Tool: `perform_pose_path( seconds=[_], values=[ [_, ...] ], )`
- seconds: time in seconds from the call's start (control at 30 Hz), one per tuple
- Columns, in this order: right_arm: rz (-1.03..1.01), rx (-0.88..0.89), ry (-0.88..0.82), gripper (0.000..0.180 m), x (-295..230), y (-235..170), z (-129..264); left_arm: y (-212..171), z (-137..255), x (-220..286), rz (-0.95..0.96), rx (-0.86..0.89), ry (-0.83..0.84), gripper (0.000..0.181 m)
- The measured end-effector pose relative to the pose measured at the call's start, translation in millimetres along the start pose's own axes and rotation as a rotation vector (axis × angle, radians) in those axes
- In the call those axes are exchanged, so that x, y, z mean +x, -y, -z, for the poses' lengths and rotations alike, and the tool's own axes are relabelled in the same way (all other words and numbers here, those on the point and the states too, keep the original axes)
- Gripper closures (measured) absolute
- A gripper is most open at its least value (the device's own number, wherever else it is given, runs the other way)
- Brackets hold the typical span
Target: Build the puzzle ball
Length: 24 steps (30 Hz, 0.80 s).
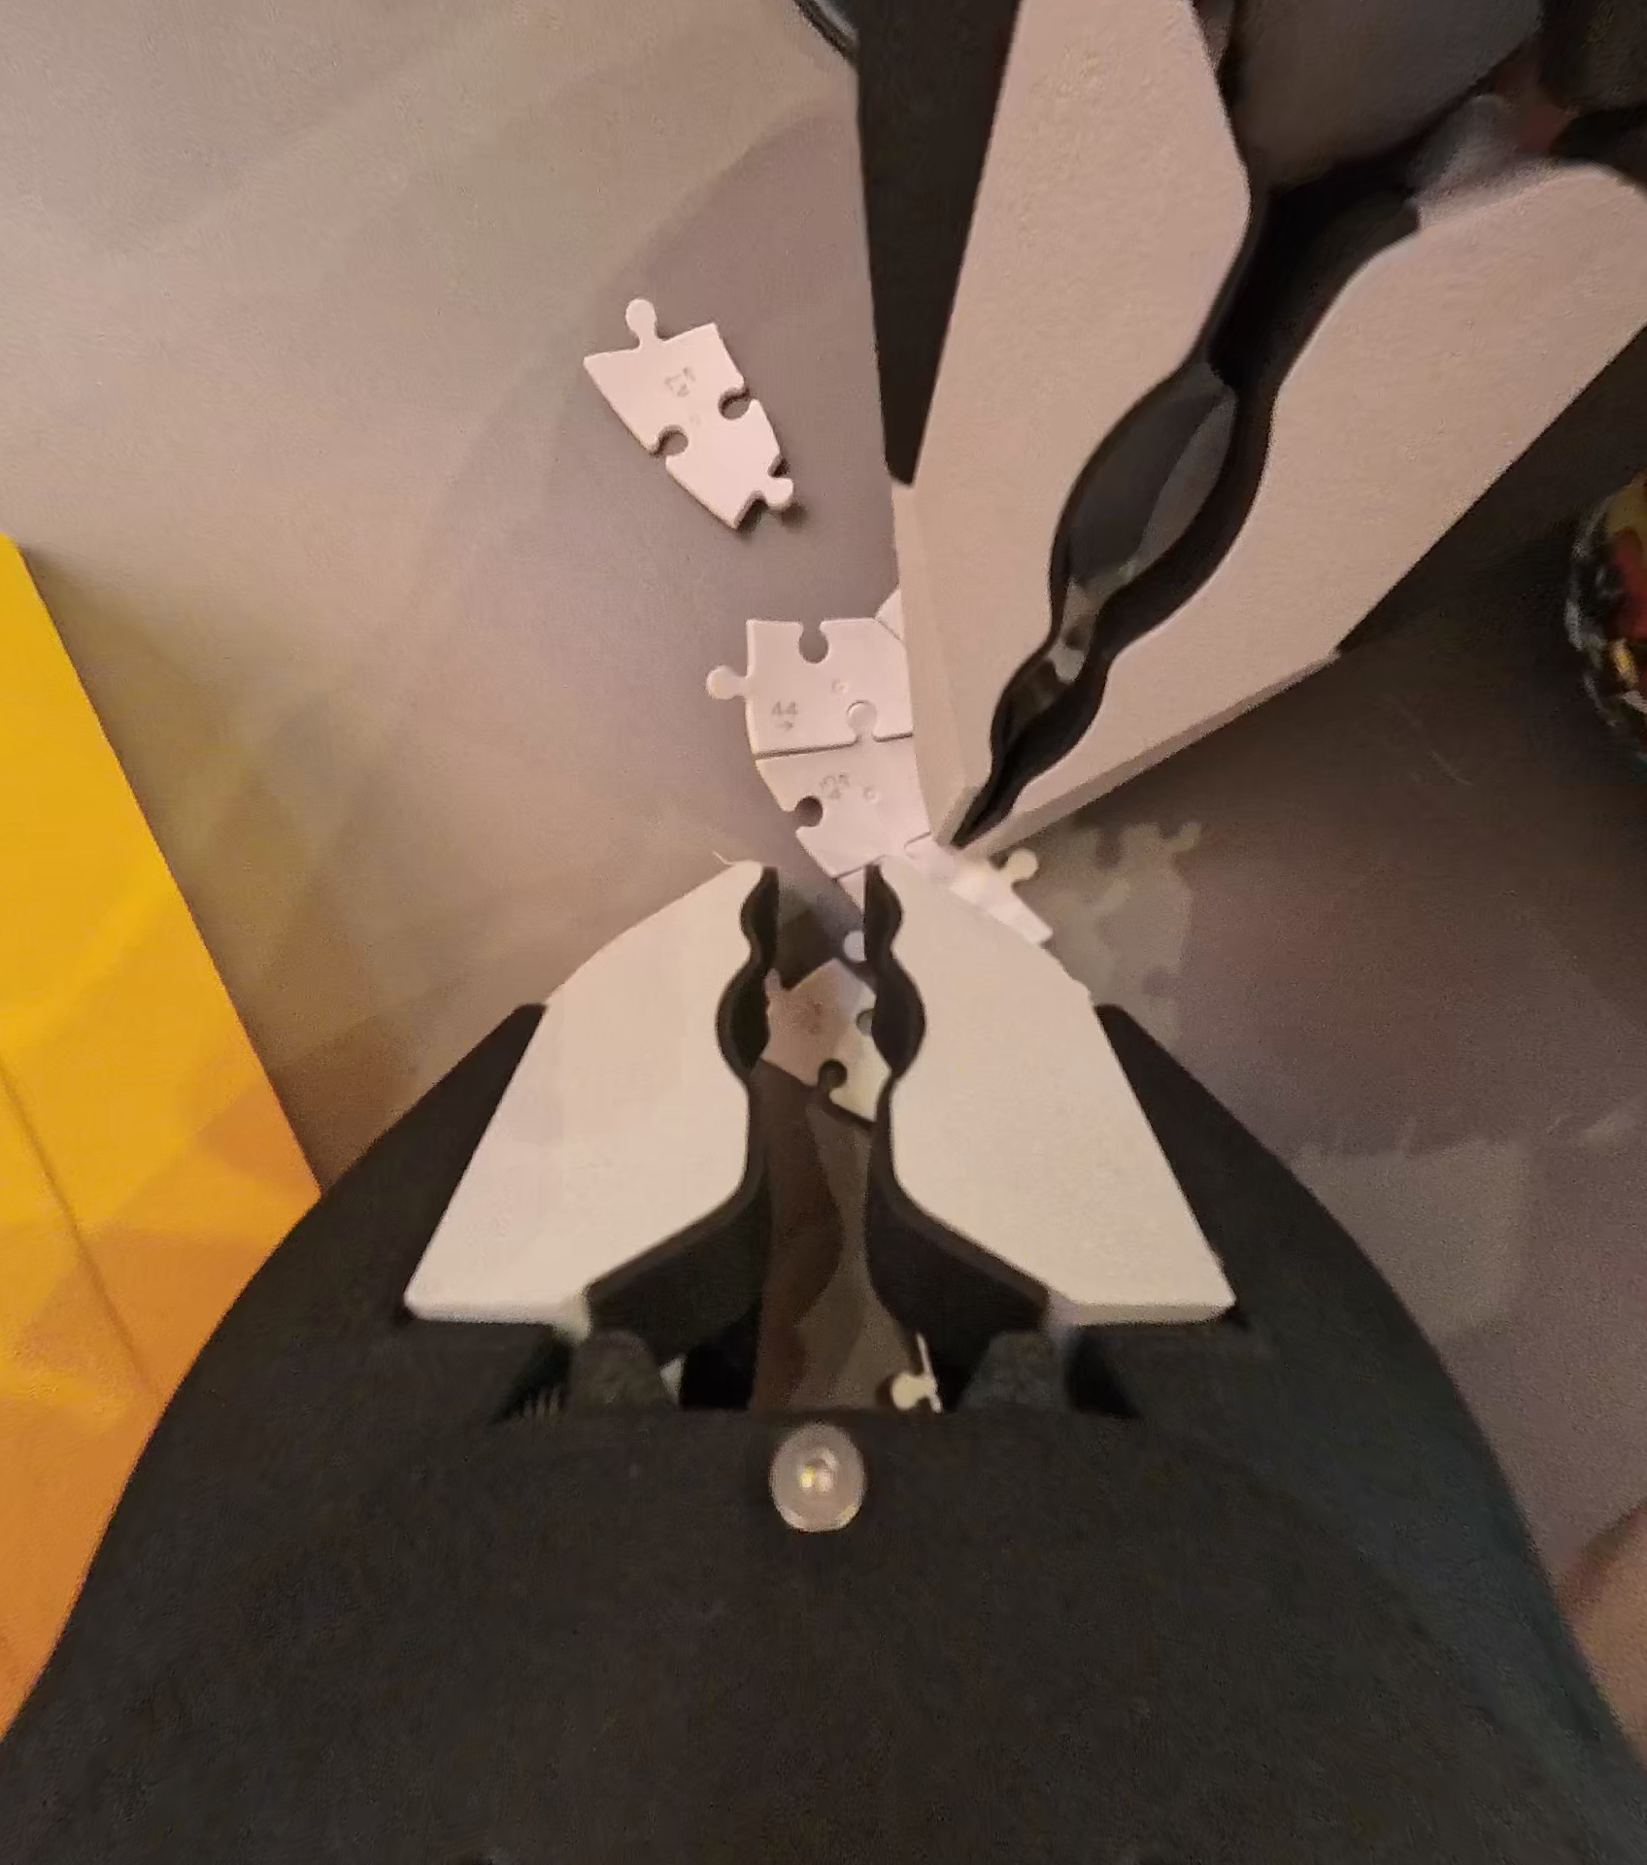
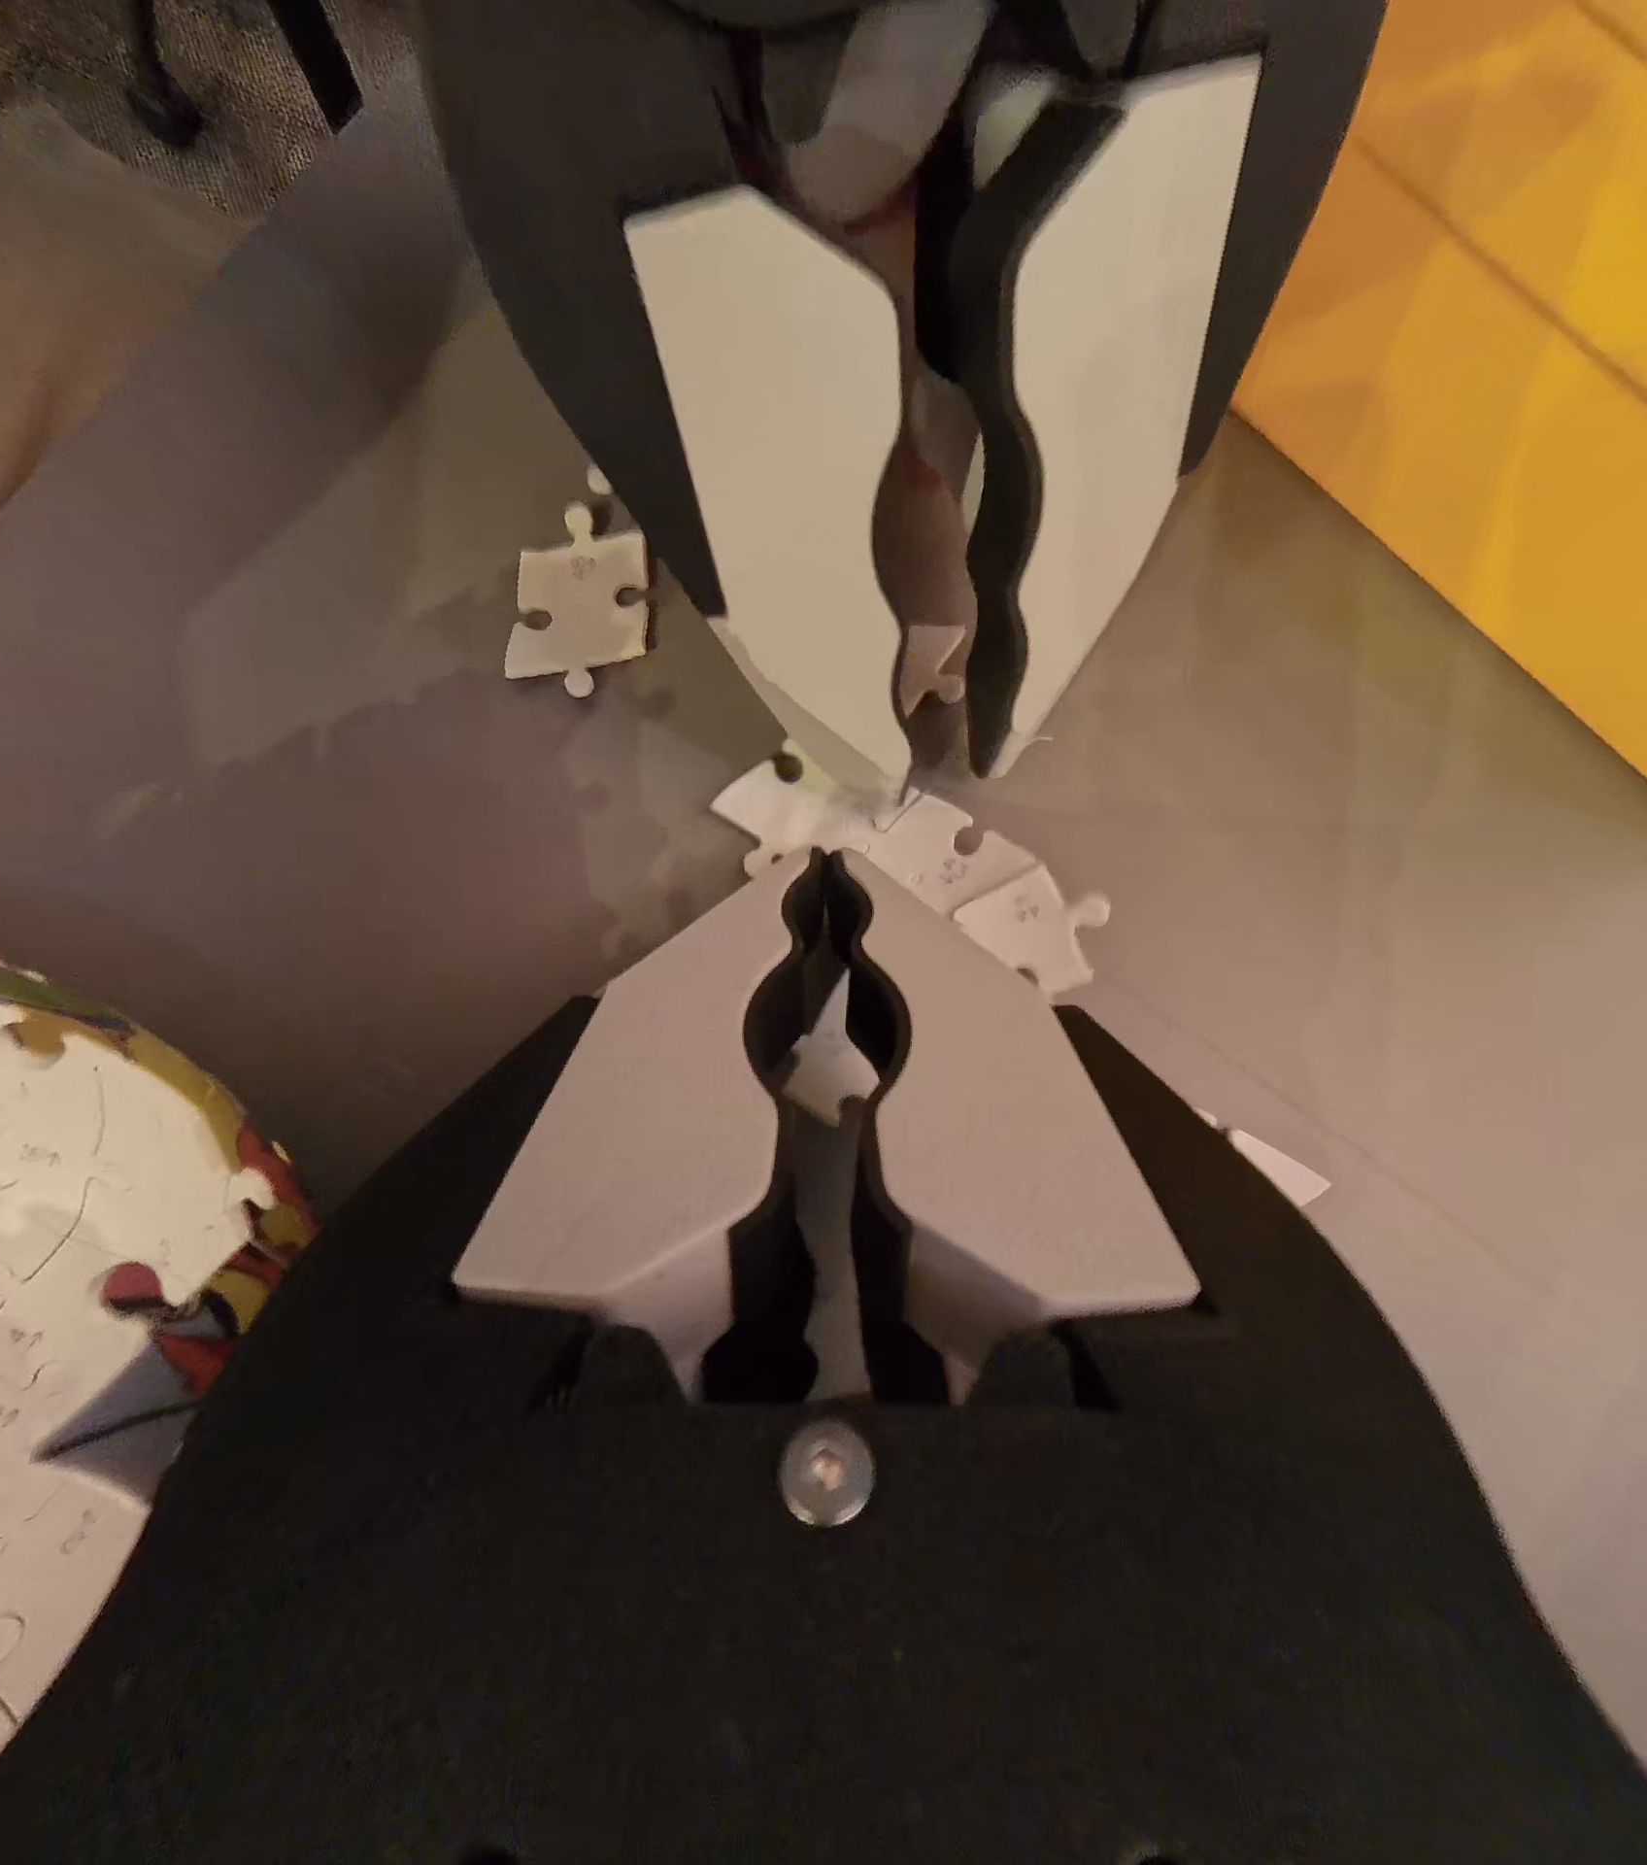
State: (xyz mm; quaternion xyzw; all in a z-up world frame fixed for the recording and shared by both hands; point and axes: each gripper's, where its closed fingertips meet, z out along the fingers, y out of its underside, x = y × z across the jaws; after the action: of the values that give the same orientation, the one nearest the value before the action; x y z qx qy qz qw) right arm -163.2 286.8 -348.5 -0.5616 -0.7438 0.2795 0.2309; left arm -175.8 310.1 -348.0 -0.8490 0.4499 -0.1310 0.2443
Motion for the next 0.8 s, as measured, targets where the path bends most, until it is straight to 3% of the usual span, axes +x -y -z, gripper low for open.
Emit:
perform_pose_path(
  seconds=[0.6, 0.8],
  values=[
    [0.004, -0.004, -0.026, 0.18, 2.6, 1.1, 3.4, 1.3, -6.0, 4.3, -0.049, -0.06, -0.056, 0.173],
    [-0.036, 0.073, -0.066, 0.18, 12.5, 10.6, 28.6, 0.5, -5.7, 5.1, -0.068, -0.078, -0.044, 0.174]
  ],
)
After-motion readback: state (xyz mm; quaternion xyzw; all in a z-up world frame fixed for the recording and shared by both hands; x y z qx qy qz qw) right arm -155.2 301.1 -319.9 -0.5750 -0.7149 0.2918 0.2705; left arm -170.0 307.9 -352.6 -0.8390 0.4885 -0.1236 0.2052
